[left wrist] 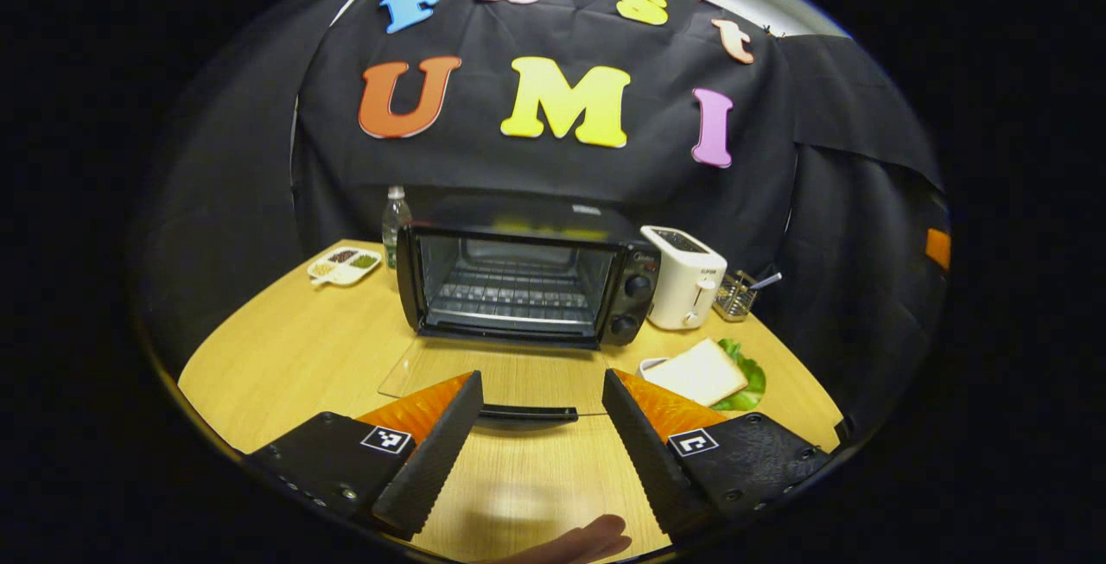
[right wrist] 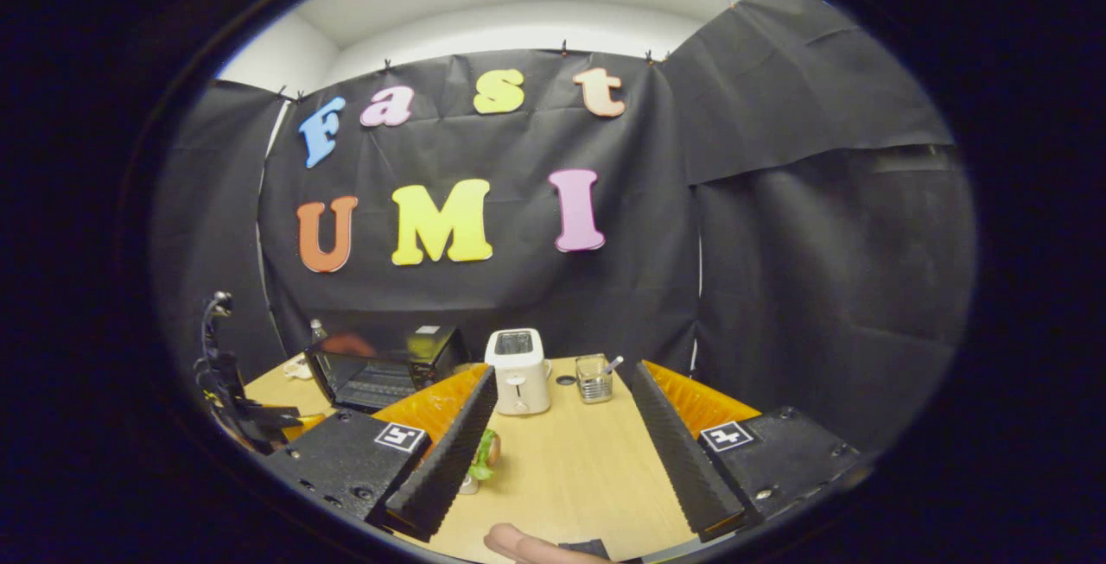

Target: Open the electric oven with the left hand, put the food in, and close the electric oven.

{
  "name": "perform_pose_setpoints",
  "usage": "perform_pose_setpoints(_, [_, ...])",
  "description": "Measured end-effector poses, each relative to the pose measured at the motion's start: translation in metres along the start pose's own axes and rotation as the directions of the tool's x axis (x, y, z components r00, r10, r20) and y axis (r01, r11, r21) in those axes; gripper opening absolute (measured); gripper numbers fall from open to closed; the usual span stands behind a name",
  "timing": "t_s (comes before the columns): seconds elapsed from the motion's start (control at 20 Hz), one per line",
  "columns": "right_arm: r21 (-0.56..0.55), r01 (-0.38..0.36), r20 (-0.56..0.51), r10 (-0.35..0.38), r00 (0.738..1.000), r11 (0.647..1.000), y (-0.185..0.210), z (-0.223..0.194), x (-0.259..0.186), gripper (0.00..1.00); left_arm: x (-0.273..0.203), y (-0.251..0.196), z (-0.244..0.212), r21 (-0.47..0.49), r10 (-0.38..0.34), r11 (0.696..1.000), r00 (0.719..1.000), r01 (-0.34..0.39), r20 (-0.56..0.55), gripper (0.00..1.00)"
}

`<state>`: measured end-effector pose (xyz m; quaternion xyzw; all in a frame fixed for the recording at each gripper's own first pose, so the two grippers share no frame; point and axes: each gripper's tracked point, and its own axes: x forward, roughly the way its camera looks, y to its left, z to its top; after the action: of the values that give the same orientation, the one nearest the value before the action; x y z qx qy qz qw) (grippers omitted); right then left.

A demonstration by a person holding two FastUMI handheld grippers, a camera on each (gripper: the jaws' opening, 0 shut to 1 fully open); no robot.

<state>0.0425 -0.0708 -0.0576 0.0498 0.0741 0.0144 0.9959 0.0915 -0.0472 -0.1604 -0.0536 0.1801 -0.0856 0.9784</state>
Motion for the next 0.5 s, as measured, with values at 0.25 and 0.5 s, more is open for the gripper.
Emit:
perform_pose_setpoints(0.25, [0.018, -0.111, -0.202, 0.113, 0.973, 0.994, 0.021, -0.043, 0.059, 1.00, -0.049, -0.003, 0.060, 0.033, 0.003, 0.999, 0.979, -0.010, 0.205, 0.92])
perform_pose_setpoints(0.5, [0.066, -0.245, -0.448, 0.248, 0.859, 0.967, 0.044, -0.105, 0.123, 1.00, -0.085, 0.005, 0.092, 0.072, 0.028, 0.996, 0.938, -0.056, 0.346, 0.92])
